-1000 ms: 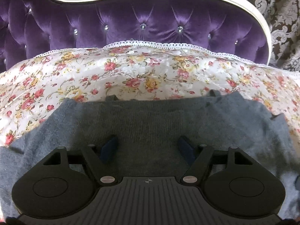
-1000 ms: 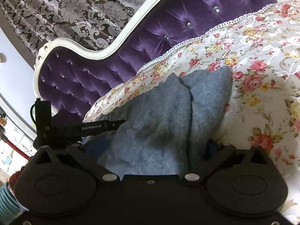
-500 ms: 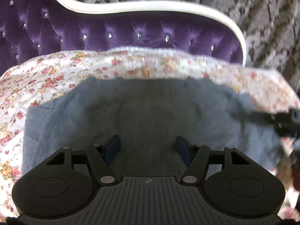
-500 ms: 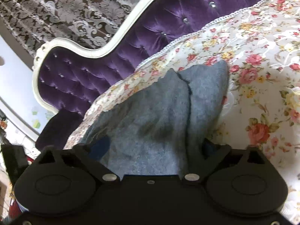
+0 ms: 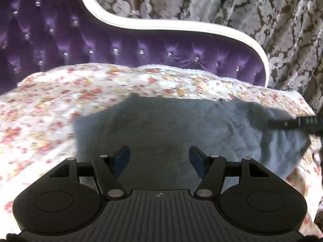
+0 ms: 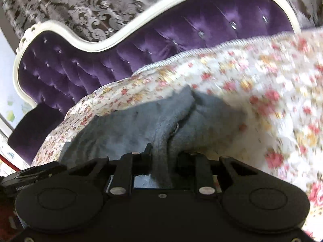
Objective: Fold small clothes
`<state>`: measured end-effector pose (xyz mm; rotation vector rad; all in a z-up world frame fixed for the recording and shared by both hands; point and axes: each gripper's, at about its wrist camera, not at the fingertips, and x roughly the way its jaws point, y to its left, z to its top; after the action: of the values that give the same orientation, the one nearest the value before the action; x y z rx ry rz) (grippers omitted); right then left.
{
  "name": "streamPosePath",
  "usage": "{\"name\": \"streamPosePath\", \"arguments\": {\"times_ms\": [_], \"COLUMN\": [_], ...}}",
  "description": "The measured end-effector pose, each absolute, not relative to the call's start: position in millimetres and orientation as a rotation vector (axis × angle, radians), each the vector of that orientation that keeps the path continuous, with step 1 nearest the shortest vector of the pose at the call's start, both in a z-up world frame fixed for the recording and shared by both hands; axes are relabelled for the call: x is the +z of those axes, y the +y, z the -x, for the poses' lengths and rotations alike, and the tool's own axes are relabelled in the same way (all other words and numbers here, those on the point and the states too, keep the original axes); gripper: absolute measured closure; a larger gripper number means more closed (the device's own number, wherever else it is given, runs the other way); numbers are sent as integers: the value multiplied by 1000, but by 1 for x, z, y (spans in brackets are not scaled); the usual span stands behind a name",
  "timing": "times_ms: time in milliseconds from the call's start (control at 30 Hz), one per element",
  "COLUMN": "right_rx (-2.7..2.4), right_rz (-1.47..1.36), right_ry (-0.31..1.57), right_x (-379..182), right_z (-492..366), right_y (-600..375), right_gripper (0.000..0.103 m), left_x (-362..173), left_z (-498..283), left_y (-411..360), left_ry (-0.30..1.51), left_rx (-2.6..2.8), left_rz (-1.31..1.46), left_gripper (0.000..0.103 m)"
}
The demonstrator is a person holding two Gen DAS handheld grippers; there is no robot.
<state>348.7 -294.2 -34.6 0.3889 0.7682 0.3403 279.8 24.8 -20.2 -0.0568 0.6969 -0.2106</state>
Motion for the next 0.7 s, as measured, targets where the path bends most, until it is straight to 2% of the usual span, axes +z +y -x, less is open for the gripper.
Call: {"name": "streamPosePath", "arguments": {"times_ms": [333,600,700], "right_rx": [493,644,655], "right_rz": [-242,-113,-28], "right_ry": [766,831,870], "right_x": [25,-1,-20], "right_z": [-369,-382,-383], "right_y": [-178,-47,-11], "right_gripper": [73,73,61], "left_x": [-20,-32,-37], "left_z": [-244,-234,-231], "left_y": [104,142,152], "left_ry": [709,738,749], "left_rx": [-138,-94,-94], "left_rz": [127,185,208], "left_gripper": [39,39,39]}}
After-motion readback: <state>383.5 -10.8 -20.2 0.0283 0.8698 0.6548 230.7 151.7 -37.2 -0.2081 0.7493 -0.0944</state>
